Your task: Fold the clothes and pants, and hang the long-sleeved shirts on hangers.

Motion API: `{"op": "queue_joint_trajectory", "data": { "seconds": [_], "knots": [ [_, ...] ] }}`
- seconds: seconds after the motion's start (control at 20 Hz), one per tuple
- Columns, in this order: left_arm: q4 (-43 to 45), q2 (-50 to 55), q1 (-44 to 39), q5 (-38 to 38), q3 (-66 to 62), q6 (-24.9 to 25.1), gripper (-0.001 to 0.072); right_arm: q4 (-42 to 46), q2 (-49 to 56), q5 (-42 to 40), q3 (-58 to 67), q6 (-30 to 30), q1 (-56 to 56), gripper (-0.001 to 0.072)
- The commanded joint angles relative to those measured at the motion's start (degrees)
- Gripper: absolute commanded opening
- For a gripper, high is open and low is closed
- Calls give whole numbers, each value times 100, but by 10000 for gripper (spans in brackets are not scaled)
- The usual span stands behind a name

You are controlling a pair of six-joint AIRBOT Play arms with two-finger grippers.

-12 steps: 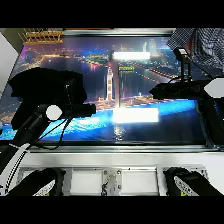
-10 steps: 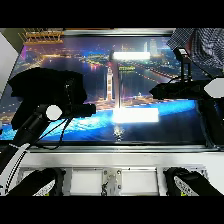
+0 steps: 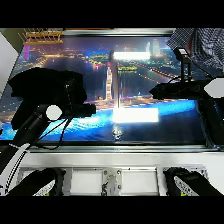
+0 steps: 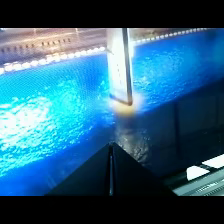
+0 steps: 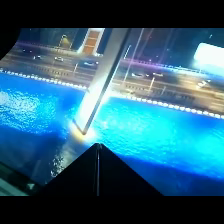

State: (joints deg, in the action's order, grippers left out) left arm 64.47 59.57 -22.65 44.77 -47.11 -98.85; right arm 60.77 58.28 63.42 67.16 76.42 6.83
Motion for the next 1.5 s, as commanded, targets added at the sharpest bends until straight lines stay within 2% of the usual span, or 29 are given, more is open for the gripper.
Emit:
{"op": "queue_joint_trajectory", "data": {
  "seconds": [0.0, 0.05, 0.1, 0.15, 0.2, 0.3, 0.45, 0.55, 0.75, 1.0, 1.2, 1.25, 1.3, 1.35, 1.4, 1.45],
  "knots": [
    [-7, 2, -11, 0, -2, 2, 5, 0, 4, 0, 0, 2, 4, 30],
    [87, 2, -9, -76, 0, 48, 8, -2, 4, 0, 0, 2, 4, 30],
    [387, -2, 31, -358, -7, 345, 323, -2, 4, 0, 0, 2, 4, 30],
    [723, 11, 118, -529, -68, 621, 720, -2, 4, -2, 0, 2, 4, 30],
    [1250, 111, 278, -549, -249, 697, 685, -2, 4, 0, 0, 2, 4, 30],
    [2374, 584, 634, -297, -767, 695, 685, -2, 4, 0, 0, 2, 4, 30],
    [3407, 1620, 984, 72, -1447, 807, 685, 0, 7, 0, 0, 2, 4, 30],
    [3477, 2271, 1025, 94, -1718, 997, 686, -2, 7, 0, 0, 2, 4, 30],
    [3434, 3150, 789, -39, -1956, 994, 685, -2, 7, 0, 0, 2, 4, 30],
    [3449, 3567, 323, -170, -2310, 990, 685, -2, 7, 0, 0, 2, 7, 30],
    [3456, 3748, 144, 50, -2623, 977, 682, -2, 7, 0, 0, 4, 4, 30],
    [3458, 3783, 133, 83, -2680, 868, 524, 0, 7, -2, 0, 0, 4, 30],
    [3453, 3805, 133, 116, -2717, 723, 226, 4, 7, -22, 0, -24, 4, 30],
    [3449, 3803, 133, 120, -2721, 577, 35, 28, 9, -269, 0, -372, 4, 30],
    [3432, 3803, 131, 243, -2769, 476, 4, 52, 9, -634, 0, -920, 4, 30],
    [3432, 3801, 96, 485, -2889, 428, 4, 46, 15, -931, 0, -1274, 4, 30]
  ]
}}
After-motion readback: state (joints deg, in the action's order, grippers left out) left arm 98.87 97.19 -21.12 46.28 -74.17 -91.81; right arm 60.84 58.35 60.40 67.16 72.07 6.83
